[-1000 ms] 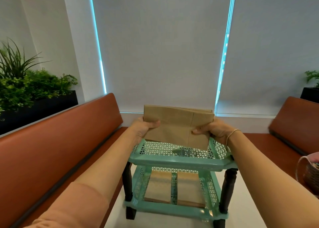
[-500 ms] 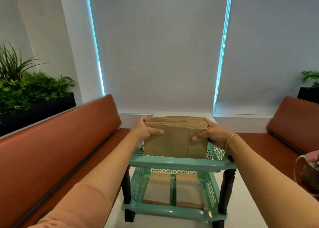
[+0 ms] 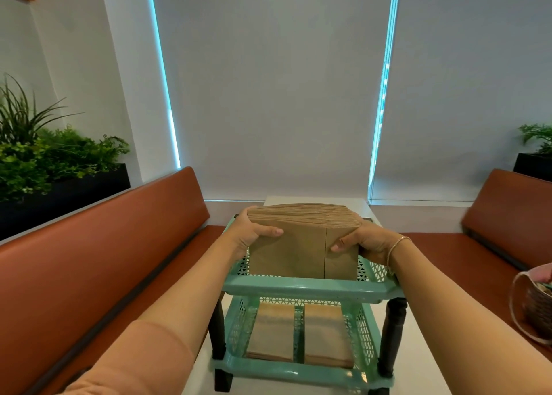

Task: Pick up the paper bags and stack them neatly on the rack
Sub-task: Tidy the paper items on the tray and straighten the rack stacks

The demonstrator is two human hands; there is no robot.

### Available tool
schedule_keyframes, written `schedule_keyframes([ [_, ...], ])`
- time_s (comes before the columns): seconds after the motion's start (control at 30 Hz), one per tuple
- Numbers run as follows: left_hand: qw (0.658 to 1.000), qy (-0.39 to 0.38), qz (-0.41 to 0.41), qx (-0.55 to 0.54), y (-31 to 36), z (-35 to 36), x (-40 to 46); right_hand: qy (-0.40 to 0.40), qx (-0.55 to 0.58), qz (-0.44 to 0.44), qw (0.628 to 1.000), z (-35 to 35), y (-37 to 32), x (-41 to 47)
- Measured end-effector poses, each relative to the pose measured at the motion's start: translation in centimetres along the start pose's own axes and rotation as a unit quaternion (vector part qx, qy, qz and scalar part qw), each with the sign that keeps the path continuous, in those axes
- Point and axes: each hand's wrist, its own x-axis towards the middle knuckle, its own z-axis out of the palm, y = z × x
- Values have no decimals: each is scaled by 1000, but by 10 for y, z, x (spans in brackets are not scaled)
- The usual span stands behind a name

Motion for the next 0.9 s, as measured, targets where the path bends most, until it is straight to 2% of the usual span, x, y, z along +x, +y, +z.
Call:
schedule_keyframes([
  [0.13,998,-39,-33,35,9,-10,-3,-25,-97,38,994,-8,2,1],
  [0.33,988,-63,-57,128,12,-8,-5,61,-222,68,971,-1,-3,1],
  [0.47,988,-36,-57,136,8,-7,-1,89,-242,66,964,3,-4,0],
  [0.53,979,12,-6,202,10,-5,-2,94,-244,70,963,4,-4,0],
  [0.57,966,25,38,256,12,-3,-5,96,-243,73,962,4,-5,-1],
  [0.63,915,-3,103,390,18,0,-6,97,-247,75,961,4,-4,-1],
  [0.73,800,-31,113,589,18,1,-6,97,-254,74,959,3,-4,0],
  [0.77,773,-31,108,624,18,0,-5,97,-254,74,960,4,-4,-1],
  [0.9,709,-43,102,696,26,0,-3,99,-251,76,960,4,-4,-1],
])
